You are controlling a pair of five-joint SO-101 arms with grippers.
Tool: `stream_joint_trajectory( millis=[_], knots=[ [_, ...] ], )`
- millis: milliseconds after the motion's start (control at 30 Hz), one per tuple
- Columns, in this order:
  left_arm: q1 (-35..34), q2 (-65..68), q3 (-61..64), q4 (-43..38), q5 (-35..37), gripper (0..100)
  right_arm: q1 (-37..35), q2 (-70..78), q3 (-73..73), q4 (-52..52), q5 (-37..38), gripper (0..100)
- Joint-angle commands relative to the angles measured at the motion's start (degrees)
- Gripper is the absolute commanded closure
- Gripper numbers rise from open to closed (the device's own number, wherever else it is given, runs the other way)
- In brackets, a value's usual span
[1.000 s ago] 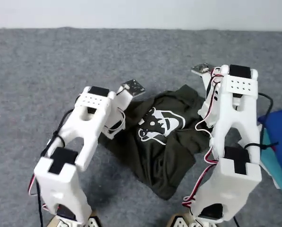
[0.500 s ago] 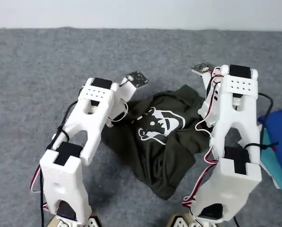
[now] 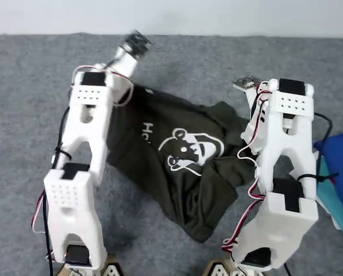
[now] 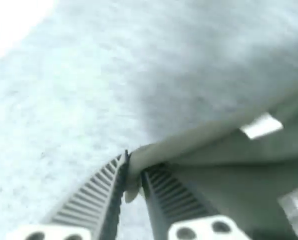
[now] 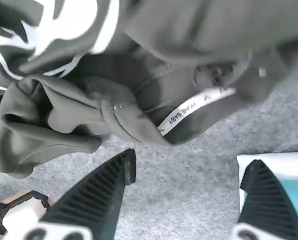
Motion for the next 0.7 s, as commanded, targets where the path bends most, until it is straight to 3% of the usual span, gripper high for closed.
stream_joint_trajectory(
  millis=[0,133,400,533,667],
  knots=[
    [-3.60,5.45,-12.44,-1.23,6.33,91,0.66,-3.12,0.00,0.13,-0.53,66.3],
    [-4.48,10.02,-22.20,7.03,9.58,78,0.48,-3.12,0.00,0.13,-0.53,66.3],
    [-5.19,16.53,-38.37,23.30,10.02,77,0.22,-3.12,0.00,-0.13,-2.99,66.3],
    [-5.89,17.14,-43.65,39.56,9.58,77,0.22,-3.12,0.00,0.04,-3.78,66.3],
    [-8.88,14.77,-41.63,40.26,9.05,77,0.22,-3.12,0.00,0.13,-3.69,66.3]
  ],
)
